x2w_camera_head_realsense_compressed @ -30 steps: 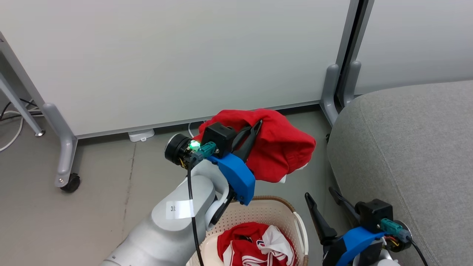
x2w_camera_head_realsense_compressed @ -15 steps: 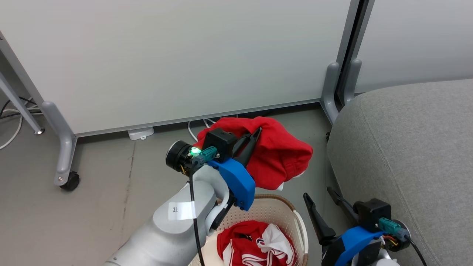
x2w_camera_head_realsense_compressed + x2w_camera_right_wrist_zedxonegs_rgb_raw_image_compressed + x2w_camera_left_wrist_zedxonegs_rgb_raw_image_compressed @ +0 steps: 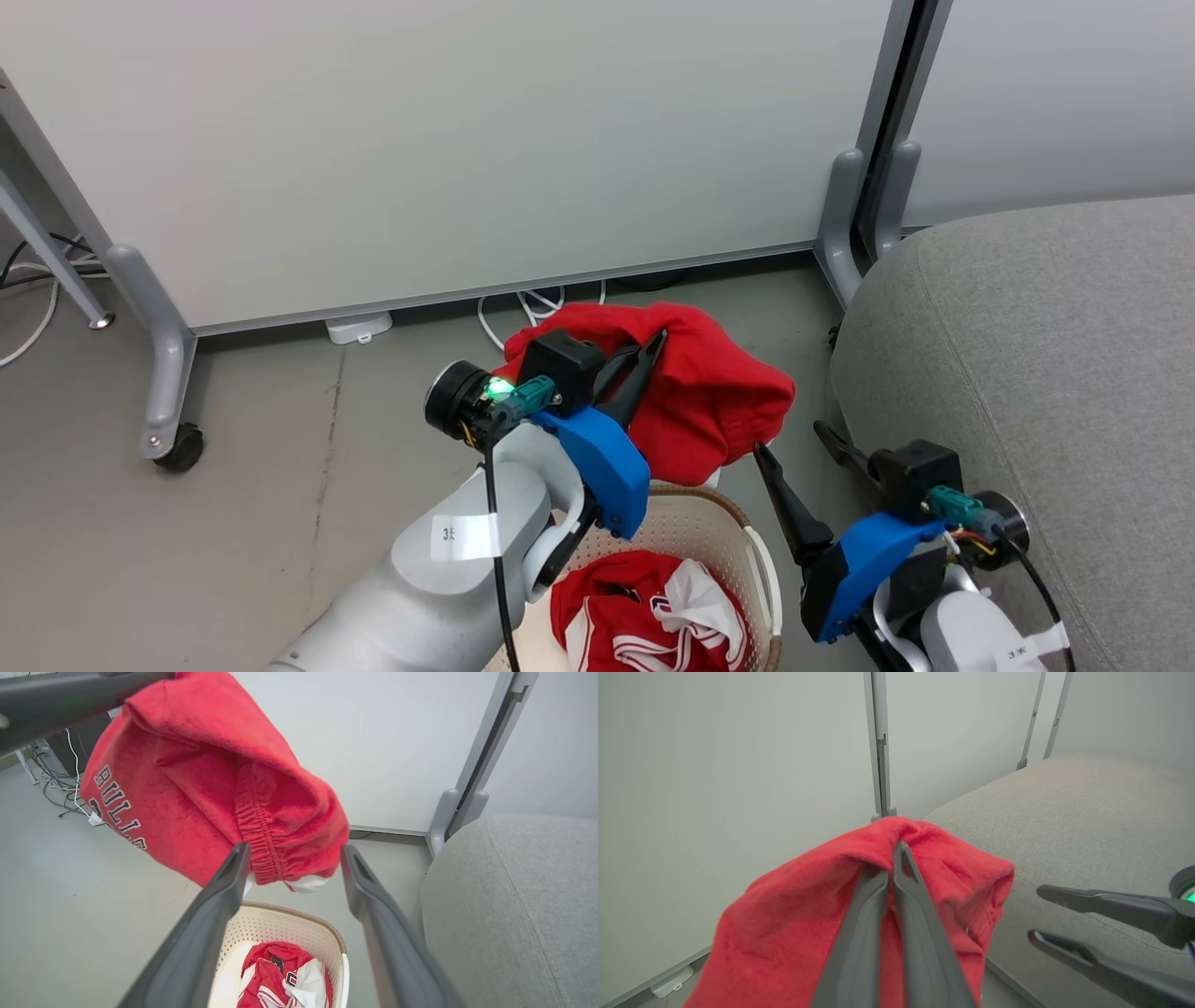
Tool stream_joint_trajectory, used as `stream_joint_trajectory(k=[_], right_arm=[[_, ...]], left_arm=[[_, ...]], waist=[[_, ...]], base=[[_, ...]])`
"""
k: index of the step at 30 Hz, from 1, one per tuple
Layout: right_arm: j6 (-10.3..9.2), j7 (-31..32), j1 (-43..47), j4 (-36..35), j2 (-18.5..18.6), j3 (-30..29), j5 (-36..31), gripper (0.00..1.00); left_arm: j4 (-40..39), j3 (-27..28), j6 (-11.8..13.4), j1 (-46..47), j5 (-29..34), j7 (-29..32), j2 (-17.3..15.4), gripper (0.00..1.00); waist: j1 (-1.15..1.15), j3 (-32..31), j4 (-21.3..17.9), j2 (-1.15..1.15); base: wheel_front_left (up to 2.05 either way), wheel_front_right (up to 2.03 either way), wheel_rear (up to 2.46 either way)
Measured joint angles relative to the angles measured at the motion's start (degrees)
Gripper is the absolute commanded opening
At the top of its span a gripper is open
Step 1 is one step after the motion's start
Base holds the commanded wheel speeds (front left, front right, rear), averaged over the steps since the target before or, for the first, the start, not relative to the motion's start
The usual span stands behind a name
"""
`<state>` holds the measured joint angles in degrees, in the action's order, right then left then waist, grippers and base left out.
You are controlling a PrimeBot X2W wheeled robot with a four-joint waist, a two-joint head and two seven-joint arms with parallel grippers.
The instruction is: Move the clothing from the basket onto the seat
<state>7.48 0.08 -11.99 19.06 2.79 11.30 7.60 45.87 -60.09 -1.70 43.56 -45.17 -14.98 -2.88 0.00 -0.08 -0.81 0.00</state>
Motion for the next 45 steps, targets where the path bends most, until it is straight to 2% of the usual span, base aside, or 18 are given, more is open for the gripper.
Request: stream_joint_trajectory(k=[13,27,28,29,30,31,45], right_arm=[[0.0,2.5,-8.2,5.1,0.5,2.3,-1.3,1.0],[0.0,3.4,-17.5,16.7,0.8,8.9,2.3,1.0],[0.0,3.3,-17.9,17.5,0.8,9.3,2.6,0.74],[0.0,3.1,-18.3,18.4,0.8,9.5,3.0,0.31],[0.0,2.6,-18.5,19.0,0.8,9.7,3.3,0.31],[0.0,2.1,-18.6,19.5,0.8,10.0,3.9,0.0],[0.0,-1.5,-19.5,23.0,0.7,13.1,7.7,0.0]], left_arm=[[-0.6,-1.6,0.0,0.0,-0.6,0.0,0.0,0.0],[-1.9,-3.8,-0.4,0.0,-1.7,0.0,0.0,0.0],[-2.1,-4.0,-0.4,0.0,-1.8,0.0,0.0,0.0],[-2.2,-4.1,-0.4,0.0,-1.8,0.0,0.0,0.0],[-2.3,-4.1,-0.4,0.0,-1.9,0.0,0.0,0.0],[-2.4,-4.2,-0.4,0.0,-2.1,0.0,0.0,0.0],[-1.6,-3.5,-0.1,-0.3,-2.2,0.0,0.0,0.0]], waist=[[0.0,0.6,0.9,0.0],[0.0,1.2,2.0,0.0],[0.01,1.1,2.1,0.0],[0.01,1.0,2.2,0.0],[0.01,0.8,2.3,0.0],[0.0,0.7,2.3,0.0],[0.0,-0.1,1.2,0.0]], base=[[0.0,0.0,0.0],[0.0,0.0,0.0],[0.0,0.0,0.0],[0.0,0.0,0.0],[0.0,0.0,0.0],[0.0,0.0,0.0],[0.0,0.0,0.0]])
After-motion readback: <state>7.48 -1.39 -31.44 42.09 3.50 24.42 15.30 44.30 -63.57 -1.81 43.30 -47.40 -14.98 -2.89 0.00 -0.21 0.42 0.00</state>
